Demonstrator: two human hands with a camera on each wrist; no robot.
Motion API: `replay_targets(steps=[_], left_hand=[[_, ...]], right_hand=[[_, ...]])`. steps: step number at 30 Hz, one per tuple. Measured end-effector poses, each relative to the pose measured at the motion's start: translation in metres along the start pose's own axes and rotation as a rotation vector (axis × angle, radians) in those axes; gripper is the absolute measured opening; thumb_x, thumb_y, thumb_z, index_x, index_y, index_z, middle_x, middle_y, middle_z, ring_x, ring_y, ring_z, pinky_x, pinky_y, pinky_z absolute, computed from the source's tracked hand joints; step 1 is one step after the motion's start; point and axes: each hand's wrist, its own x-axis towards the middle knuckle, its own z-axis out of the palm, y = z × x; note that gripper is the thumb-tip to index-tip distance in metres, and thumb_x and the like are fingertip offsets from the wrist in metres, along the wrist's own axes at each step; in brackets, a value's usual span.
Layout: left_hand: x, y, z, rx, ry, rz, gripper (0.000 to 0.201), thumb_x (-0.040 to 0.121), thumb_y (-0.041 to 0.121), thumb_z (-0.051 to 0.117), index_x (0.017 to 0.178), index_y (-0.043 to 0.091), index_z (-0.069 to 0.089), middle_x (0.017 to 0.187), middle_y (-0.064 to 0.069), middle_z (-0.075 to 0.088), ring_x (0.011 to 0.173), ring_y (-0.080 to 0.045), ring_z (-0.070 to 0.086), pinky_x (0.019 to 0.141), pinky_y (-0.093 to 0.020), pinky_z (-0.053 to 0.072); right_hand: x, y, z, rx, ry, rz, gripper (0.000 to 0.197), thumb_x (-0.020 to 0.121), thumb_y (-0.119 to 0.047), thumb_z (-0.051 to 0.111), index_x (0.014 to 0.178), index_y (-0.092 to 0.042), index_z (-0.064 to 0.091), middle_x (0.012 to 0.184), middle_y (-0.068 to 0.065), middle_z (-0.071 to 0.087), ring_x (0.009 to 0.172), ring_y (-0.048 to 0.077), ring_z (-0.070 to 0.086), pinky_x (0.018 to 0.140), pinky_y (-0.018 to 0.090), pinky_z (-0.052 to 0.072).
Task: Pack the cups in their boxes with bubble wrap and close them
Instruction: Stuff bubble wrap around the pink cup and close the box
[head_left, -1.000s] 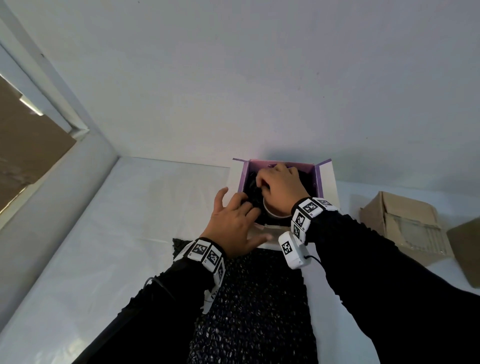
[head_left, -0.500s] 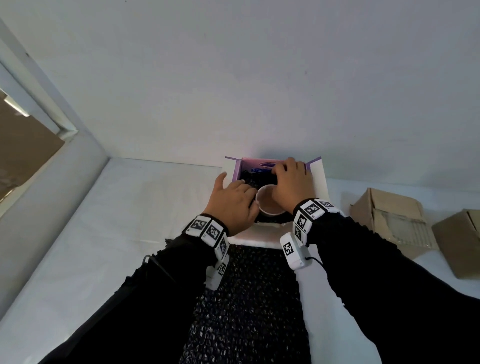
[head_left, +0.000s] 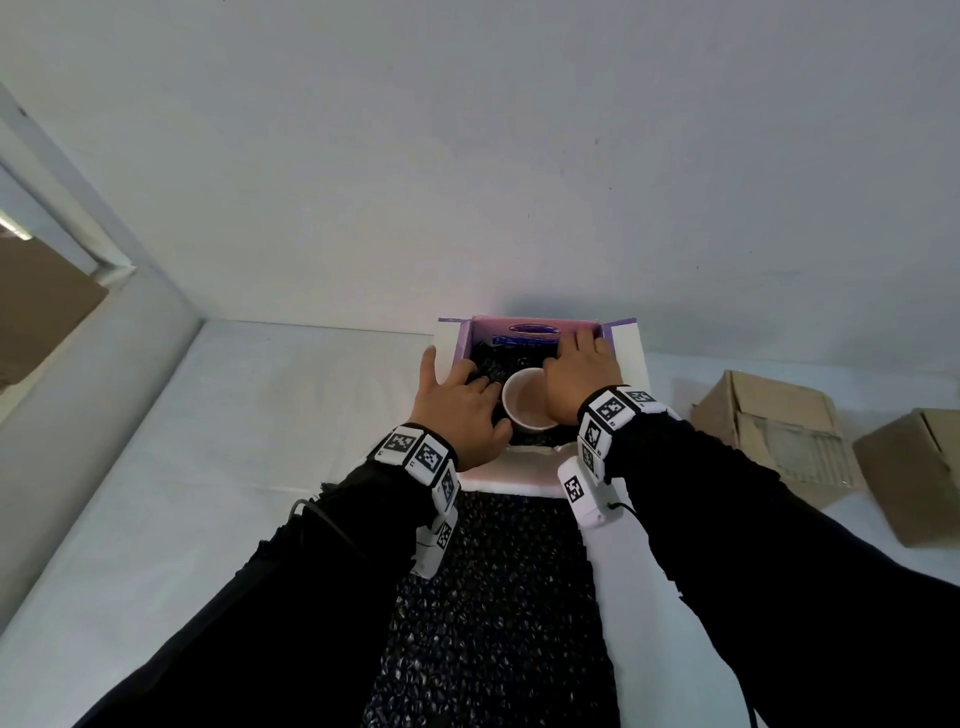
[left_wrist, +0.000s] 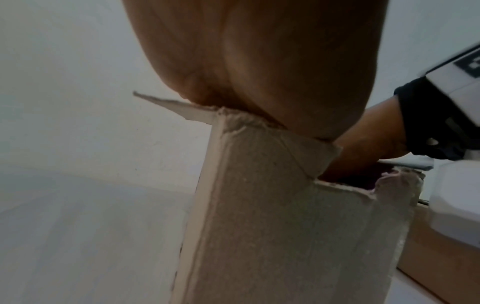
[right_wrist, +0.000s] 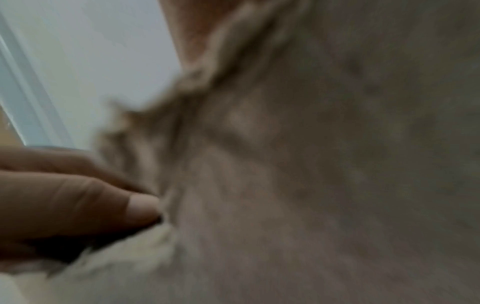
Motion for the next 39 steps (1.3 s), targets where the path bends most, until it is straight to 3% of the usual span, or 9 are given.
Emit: replay_targets(steps=[7, 11, 16, 22, 26, 29, 33, 36, 39], left_hand=[[-0.021, -0.004, 0.007, -0.022, 0.287, 0.076, 0.063, 0.086, 0.075, 0.024, 0.093, 0.025, 0.062, 0.098, 0.008, 0.059, 0.105, -0.016, 0.053, 0.110, -0.057, 0.018], [-0.035, -0.002, 0.005, -0.028, 0.307, 0.152, 0.063, 0.078, 0.080, 0.034, 0.081, 0.027, 0.068, 0.104, 0.006, 0.057, 0.110, -0.019, 0.050, 0.108, -0.057, 0.020], [-0.044, 0.003, 0.015, 0.060, 0.373, 0.193, 0.020, 0.074, 0.042, 0.061, 0.080, 0.023, 0.063, 0.080, 0.005, 0.058, 0.082, -0.022, 0.058, 0.098, -0.051, 0.026], [-0.046, 0.008, 0.017, 0.112, 0.264, 0.067, 0.011, 0.073, 0.023, 0.075, 0.070, 0.023, 0.064, 0.061, 0.010, 0.061, 0.084, -0.018, 0.059, 0.106, -0.058, 0.013], [-0.053, 0.015, 0.012, 0.089, 0.177, 0.060, 0.018, 0.084, 0.036, 0.062, 0.096, 0.025, 0.068, 0.090, 0.008, 0.069, 0.108, -0.018, 0.055, 0.109, -0.054, 0.002], [-0.068, 0.014, 0.012, 0.000, 0.221, 0.096, 0.041, 0.082, 0.040, 0.064, 0.120, 0.024, 0.061, 0.119, 0.003, 0.063, 0.117, -0.022, 0.052, 0.104, -0.044, 0.026], [-0.100, 0.012, 0.019, -0.144, 0.354, 0.148, 0.049, 0.073, 0.028, 0.070, 0.121, 0.020, 0.060, 0.133, -0.004, 0.054, 0.121, -0.027, 0.050, 0.091, -0.040, 0.043], [-0.126, 0.014, 0.032, -0.140, 0.364, 0.117, 0.034, 0.074, 0.029, 0.068, 0.108, 0.022, 0.064, 0.138, -0.006, 0.050, 0.123, -0.029, 0.046, 0.093, -0.043, 0.042], [-0.151, 0.018, 0.046, -0.100, 0.094, -0.003, 0.036, 0.083, 0.044, 0.060, 0.117, 0.032, 0.060, 0.142, 0.002, 0.045, 0.129, -0.024, 0.041, 0.108, -0.050, 0.025]], right_hand=[[-0.018, 0.015, 0.000, 0.020, 0.085, 0.032, 0.029, 0.082, -0.022, 0.046, 0.102, -0.017, 0.066, 0.099, 0.001, 0.070, 0.137, 0.027, 0.022, 0.106, 0.049, 0.000], [-0.035, 0.016, -0.012, 0.074, 0.172, -0.004, 0.025, 0.086, -0.029, 0.047, 0.103, -0.019, 0.062, 0.110, 0.003, 0.064, 0.124, 0.028, 0.041, 0.101, 0.047, 0.019], [-0.075, 0.002, -0.007, 0.284, 0.201, -0.182, 0.043, 0.085, -0.065, 0.041, 0.083, -0.026, 0.058, 0.082, -0.007, 0.060, 0.081, 0.018, 0.054, 0.081, 0.038, 0.030], [-0.100, -0.003, 0.008, 0.209, 0.147, -0.205, 0.020, 0.093, -0.033, 0.047, 0.106, -0.025, 0.060, 0.100, -0.001, 0.068, 0.101, 0.023, 0.056, 0.099, 0.040, 0.023], [-0.110, -0.005, 0.010, 0.191, 0.147, -0.198, 0.029, 0.089, -0.030, 0.051, 0.115, -0.021, 0.059, 0.110, 0.001, 0.064, 0.110, 0.026, 0.052, 0.107, 0.044, 0.019], [-0.126, -0.011, 0.013, 0.286, 0.334, -0.157, 0.036, 0.081, -0.029, 0.060, 0.117, -0.024, 0.057, 0.118, -0.002, 0.058, 0.111, 0.026, 0.048, 0.096, 0.042, 0.032], [-0.154, -0.028, 0.028, 0.434, 0.518, -0.237, 0.020, 0.081, -0.024, 0.058, 0.101, -0.022, 0.059, 0.103, -0.003, 0.058, 0.100, 0.022, 0.050, 0.083, 0.037, 0.038], [-0.172, -0.044, 0.050, 0.491, 0.324, -0.256, 0.016, 0.084, -0.027, 0.058, 0.099, -0.021, 0.059, 0.100, -0.001, 0.059, 0.097, 0.025, 0.055, 0.078, 0.037, 0.040], [-0.188, -0.059, 0.075, 0.445, -0.052, -0.099, 0.059, 0.087, -0.042, 0.061, 0.139, -0.022, 0.040, 0.144, 0.006, 0.038, 0.127, 0.029, 0.039, 0.097, 0.041, 0.040]])
